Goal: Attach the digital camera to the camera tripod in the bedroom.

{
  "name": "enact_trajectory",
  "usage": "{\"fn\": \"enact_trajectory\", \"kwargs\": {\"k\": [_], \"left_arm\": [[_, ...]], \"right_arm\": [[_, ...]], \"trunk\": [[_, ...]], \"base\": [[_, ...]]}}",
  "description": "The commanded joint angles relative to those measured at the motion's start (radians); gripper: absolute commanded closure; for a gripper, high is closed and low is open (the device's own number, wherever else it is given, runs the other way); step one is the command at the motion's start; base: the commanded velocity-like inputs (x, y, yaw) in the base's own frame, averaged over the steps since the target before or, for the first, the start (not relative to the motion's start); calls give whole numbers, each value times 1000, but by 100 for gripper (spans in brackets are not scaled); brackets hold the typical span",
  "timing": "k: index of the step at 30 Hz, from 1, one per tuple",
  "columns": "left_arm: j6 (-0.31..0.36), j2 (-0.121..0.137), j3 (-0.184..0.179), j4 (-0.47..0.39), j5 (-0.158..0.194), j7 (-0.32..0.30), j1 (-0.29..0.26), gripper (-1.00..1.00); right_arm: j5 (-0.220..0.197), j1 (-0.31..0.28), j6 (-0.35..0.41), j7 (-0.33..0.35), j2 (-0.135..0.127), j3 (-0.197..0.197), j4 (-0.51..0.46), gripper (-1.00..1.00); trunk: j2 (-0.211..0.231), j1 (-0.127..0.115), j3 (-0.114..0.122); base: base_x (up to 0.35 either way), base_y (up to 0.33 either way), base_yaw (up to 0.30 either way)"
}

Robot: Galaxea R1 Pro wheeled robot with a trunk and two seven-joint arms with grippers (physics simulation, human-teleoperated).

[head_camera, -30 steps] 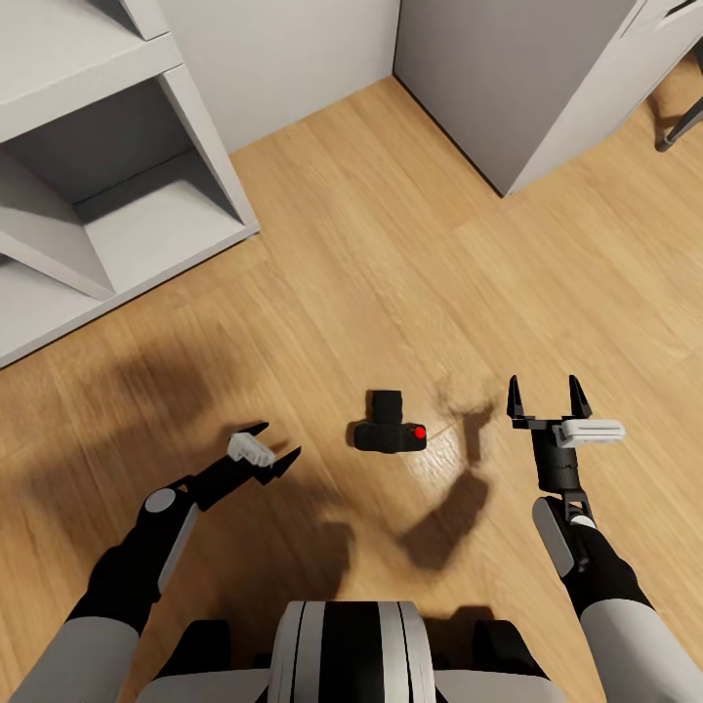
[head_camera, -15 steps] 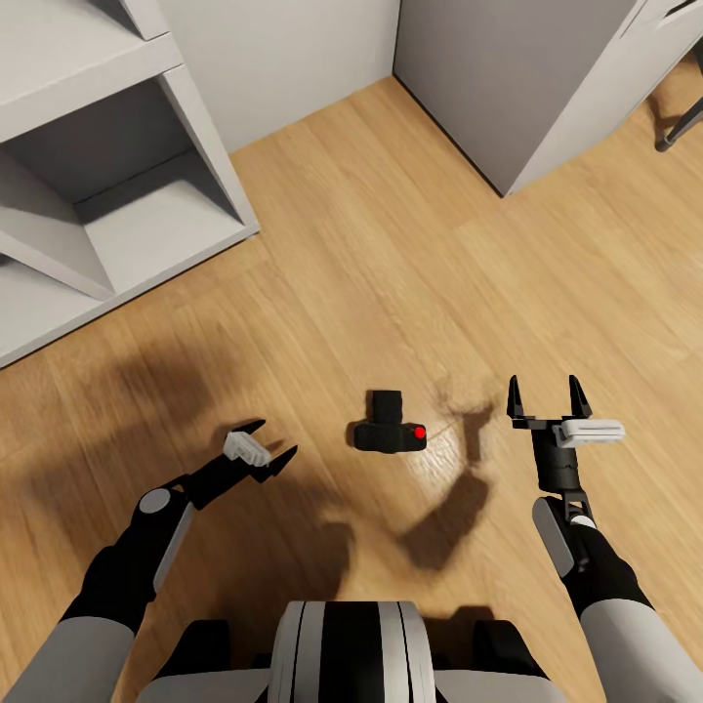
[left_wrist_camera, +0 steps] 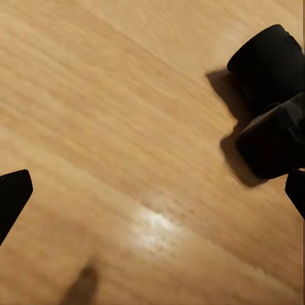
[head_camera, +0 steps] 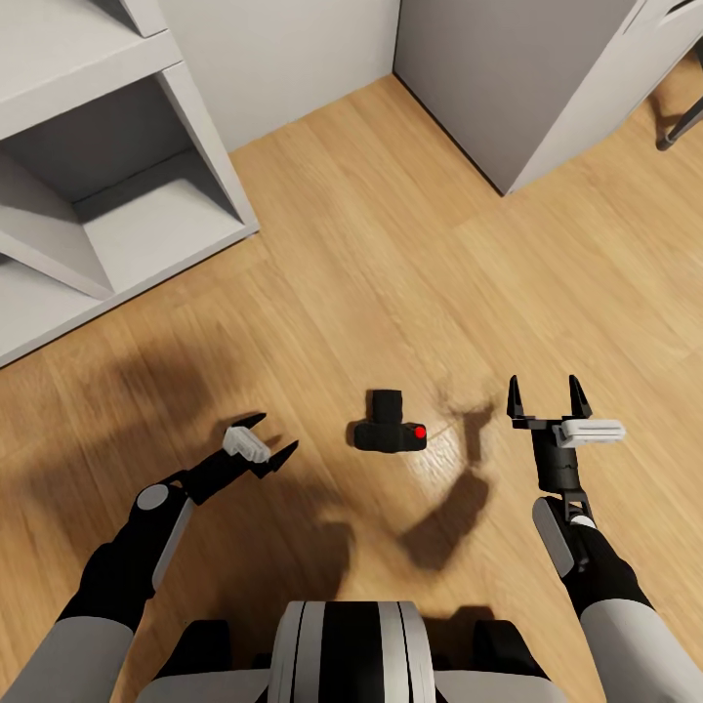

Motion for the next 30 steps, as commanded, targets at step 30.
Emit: {"fn": "enact_trajectory", "kwargs": {"k": [30], "left_arm": [[-11,-98,-78,-243,-7,-31,0,-100]], "right_arm": [[-9,0,-1,11,0,-1,1,-100]], "trunk": [[-7,13,0]], "base": [[0,0,0]]}}
